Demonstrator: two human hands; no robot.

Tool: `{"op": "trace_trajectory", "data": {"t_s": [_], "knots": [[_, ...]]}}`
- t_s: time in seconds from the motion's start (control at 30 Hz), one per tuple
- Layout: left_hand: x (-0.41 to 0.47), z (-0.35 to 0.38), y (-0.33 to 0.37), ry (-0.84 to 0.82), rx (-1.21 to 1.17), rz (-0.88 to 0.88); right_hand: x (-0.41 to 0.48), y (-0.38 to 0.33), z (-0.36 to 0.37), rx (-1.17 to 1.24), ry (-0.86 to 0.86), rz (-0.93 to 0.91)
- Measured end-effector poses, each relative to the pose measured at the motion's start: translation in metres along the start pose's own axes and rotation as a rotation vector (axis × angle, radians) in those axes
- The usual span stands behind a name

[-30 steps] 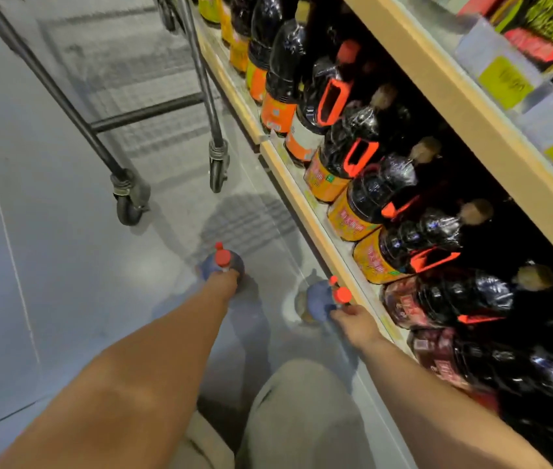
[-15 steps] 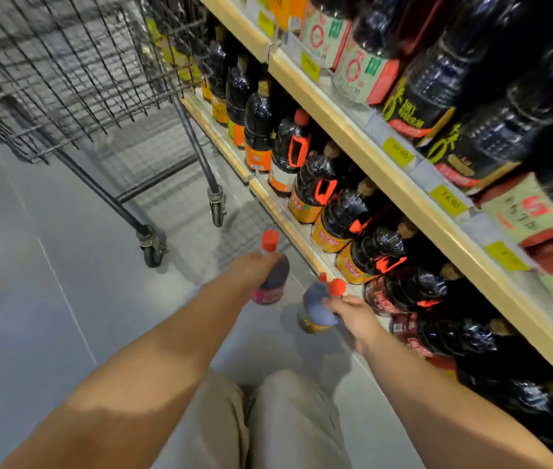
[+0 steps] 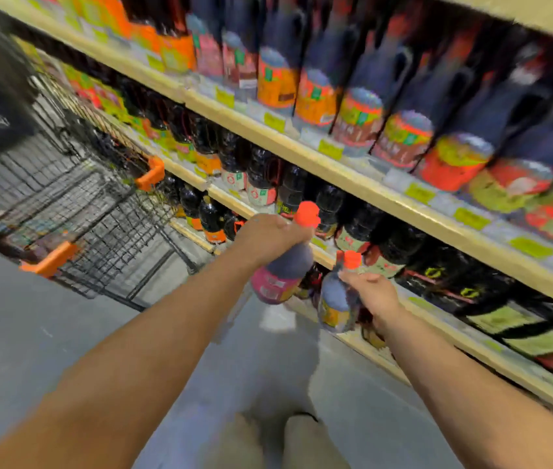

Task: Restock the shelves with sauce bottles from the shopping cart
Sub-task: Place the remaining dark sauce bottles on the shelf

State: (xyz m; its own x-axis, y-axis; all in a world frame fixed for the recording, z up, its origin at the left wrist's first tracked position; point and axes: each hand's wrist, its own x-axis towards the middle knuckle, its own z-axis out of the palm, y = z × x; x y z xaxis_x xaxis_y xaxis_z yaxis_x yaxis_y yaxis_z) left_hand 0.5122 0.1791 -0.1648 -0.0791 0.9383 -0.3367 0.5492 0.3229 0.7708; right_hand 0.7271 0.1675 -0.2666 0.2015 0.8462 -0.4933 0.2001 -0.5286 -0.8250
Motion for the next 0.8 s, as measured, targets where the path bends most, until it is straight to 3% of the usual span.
{"op": "trace_trajectory", "data": {"t_s": [0.1, 0.4, 0.6, 0.8], "knots": [[-0.029, -0.015, 0.052, -0.041, 0.052, 0.13, -0.053, -0.027, -0.031, 0.042, 0.094, -0.084], [-0.12, 0.011, 0.155, -0.209, -0.137, 0.508, -0.174, -0.047, -0.121, 0.225, 0.475, -0.162], [-0.18, 0.067, 0.202, -0.377, -0.131, 0.652, -0.242, -0.019, -0.198, 0.355, 0.664, -0.159], [-0.247, 0.16, 0.237, -0.525, -0.124, 0.699, -0.314, 0.029, -0.285, 0.379, 0.711, -0.102]]}}
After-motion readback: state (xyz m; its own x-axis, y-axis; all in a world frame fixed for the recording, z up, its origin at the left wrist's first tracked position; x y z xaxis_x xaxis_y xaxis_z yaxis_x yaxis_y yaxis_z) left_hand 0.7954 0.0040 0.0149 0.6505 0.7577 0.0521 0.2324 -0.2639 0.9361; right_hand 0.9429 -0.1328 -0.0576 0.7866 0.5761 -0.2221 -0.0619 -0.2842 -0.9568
